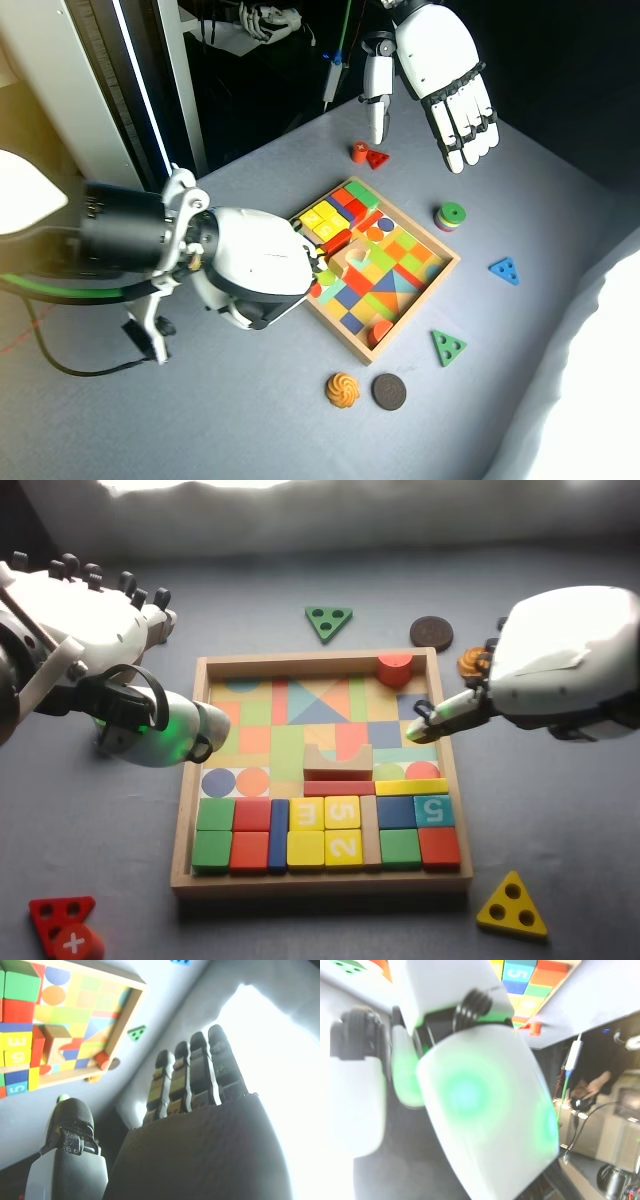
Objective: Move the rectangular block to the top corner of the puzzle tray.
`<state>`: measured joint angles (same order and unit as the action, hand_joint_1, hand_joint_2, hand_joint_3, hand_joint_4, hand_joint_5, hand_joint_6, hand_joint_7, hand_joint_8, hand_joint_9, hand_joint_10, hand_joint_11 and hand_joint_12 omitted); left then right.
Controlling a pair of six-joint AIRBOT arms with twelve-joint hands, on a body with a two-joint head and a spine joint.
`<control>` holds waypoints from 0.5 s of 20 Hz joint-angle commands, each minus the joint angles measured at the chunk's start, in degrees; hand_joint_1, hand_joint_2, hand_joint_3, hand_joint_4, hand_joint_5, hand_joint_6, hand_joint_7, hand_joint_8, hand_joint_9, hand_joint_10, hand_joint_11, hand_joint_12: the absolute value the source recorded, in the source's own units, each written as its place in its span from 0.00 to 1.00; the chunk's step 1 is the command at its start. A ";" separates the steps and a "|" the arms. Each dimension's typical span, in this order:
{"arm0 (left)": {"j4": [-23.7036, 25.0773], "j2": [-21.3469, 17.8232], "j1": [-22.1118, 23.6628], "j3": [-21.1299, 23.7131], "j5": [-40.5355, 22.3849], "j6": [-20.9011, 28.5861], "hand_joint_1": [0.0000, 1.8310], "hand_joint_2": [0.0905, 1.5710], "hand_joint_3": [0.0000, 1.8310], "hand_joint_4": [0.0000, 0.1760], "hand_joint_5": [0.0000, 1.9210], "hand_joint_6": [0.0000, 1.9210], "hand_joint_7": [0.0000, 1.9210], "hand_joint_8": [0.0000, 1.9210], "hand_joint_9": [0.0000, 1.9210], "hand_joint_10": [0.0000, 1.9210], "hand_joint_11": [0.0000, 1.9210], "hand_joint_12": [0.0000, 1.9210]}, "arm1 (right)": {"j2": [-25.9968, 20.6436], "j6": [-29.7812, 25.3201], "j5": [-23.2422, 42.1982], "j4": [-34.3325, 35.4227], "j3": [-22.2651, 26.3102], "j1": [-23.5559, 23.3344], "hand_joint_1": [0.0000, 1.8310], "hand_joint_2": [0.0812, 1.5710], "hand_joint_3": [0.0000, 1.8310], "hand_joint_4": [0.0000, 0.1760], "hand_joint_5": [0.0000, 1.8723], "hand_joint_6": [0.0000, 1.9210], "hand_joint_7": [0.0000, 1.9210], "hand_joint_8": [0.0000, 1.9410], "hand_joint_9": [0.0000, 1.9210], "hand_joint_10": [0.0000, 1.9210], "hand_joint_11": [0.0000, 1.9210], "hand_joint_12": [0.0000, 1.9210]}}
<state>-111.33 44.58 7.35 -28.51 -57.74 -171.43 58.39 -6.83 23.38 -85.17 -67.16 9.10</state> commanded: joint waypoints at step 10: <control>3.86 -0.76 0.86 0.30 -0.23 -0.30 0.00 0.76 0.00 0.00 0.06 0.01 0.06 0.01 0.06 0.01 0.04 0.03 | 5.59 -1.02 1.31 -1.76 -4.78 -4.17 0.99 0.52 0.36 0.00 0.20 0.01 0.77 1.00 0.92 1.00 1.00 1.00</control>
<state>-111.74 44.58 7.51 -28.51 -57.89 -171.43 64.75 -8.34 23.57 -88.71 -71.81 5.30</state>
